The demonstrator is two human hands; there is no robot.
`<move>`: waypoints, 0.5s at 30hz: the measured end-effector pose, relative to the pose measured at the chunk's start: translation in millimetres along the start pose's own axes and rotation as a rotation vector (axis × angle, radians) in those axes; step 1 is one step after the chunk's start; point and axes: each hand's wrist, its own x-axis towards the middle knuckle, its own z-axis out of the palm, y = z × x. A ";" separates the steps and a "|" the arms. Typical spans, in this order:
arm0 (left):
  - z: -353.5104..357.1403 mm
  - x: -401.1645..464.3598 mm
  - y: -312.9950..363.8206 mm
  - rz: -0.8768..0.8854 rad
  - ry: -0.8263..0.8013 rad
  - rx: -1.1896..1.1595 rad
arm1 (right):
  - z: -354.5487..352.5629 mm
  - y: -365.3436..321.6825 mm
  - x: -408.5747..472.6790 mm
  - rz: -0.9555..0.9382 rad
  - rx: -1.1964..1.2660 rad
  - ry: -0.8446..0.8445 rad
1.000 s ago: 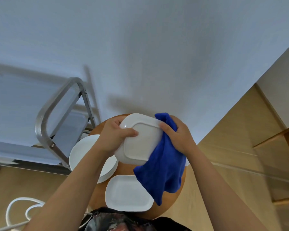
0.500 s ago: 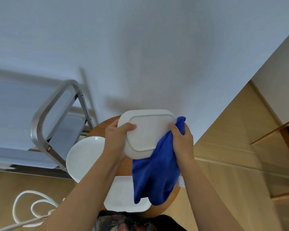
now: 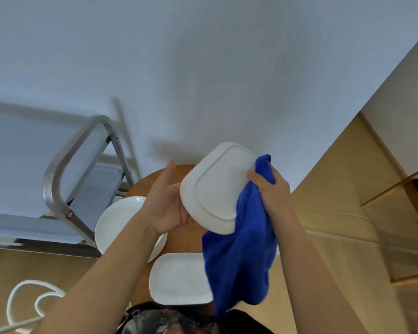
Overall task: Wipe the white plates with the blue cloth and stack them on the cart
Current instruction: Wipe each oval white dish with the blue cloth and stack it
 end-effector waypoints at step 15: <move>21.9 23.1 -15.4 0.214 0.261 -0.053 | 60.7 11.0 -45.1 -0.214 -0.382 -0.059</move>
